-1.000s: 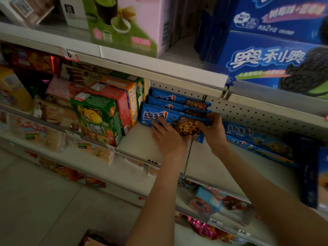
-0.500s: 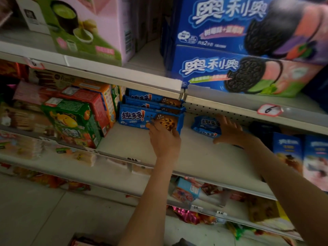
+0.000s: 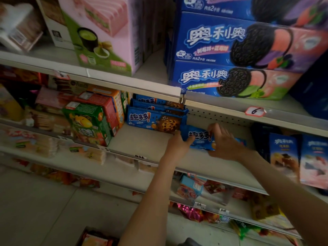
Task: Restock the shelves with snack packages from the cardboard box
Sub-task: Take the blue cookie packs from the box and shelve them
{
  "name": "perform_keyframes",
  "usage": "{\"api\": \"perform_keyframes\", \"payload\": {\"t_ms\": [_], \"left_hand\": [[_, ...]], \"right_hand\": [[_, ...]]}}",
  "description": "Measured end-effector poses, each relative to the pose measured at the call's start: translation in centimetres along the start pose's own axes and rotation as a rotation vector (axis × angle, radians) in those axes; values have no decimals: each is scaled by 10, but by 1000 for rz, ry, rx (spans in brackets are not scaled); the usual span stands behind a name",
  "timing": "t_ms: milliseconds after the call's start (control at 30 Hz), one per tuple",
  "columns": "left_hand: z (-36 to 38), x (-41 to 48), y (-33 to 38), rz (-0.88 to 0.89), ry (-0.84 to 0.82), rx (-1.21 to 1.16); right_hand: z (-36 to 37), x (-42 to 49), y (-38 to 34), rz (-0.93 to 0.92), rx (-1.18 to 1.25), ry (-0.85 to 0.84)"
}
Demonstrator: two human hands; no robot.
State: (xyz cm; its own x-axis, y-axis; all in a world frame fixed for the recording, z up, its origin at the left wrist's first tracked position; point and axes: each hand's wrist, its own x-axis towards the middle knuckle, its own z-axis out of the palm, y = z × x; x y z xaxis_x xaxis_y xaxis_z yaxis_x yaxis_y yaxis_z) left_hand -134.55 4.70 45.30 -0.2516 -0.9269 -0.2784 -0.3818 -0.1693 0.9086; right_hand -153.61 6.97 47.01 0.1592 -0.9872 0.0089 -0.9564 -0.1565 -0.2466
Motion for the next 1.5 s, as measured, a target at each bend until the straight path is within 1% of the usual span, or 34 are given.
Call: {"api": "perform_keyframes", "payload": {"t_ms": [100, 167, 233, 300, 367, 433, 500, 533, 567, 600, 633, 767, 867, 933, 1000, 1167, 1267, 1500], "left_hand": [[-29, -1, -14, -41, 90, -21], [-51, -5, -25, -59, 159, -10], [-68, -7, -36, -82, 224, 6], [-82, -10, -45, -99, 319, 24], [-95, -11, -52, -97, 436, 23], [-107, -10, -56, -82, 536, 21], [-115, -6, -57, -92, 587, 37], [-117, -3, -56, -95, 595, 63], [-118, 1, -57, -100, 593, 95], [-119, 4, -56, -109, 590, 130], [-119, 8, -56, -124, 594, 163], [-115, 15, -54, -170, 654, 199], [-102, 13, -44, -214, 643, 185], [-90, 10, -34, -243, 613, 133], [-81, 9, -29, -239, 576, 135], [-87, 16, -38, -143, 442, 73], [-93, 17, -42, -125, 432, 82], [-96, 14, -45, -148, 450, 104]], "right_hand": [[11, 10, -33, -102, -23, 71], [20, 17, -55, -141, -2, 81], [26, 23, -72, -162, 17, 53], [28, 28, -81, -130, 34, 60], [28, 29, -81, -4, 56, 146], [32, 31, -71, 207, 150, 256], [38, 34, -62, 408, 423, 250], [40, 35, -60, 479, 574, 188], [43, 37, -60, 511, 684, 104], [46, 39, -61, 520, 739, 32], [50, 42, -62, 507, 772, -4], [56, 51, -76, 476, 866, 55], [58, 54, -84, 461, 920, 77], [63, 55, -85, 456, 861, 101], [65, 55, -85, 464, 791, 112], [63, 52, -81, 472, 769, 128], [61, 51, -85, 457, 782, 113], [61, 57, -92, 411, 697, 107]]}}
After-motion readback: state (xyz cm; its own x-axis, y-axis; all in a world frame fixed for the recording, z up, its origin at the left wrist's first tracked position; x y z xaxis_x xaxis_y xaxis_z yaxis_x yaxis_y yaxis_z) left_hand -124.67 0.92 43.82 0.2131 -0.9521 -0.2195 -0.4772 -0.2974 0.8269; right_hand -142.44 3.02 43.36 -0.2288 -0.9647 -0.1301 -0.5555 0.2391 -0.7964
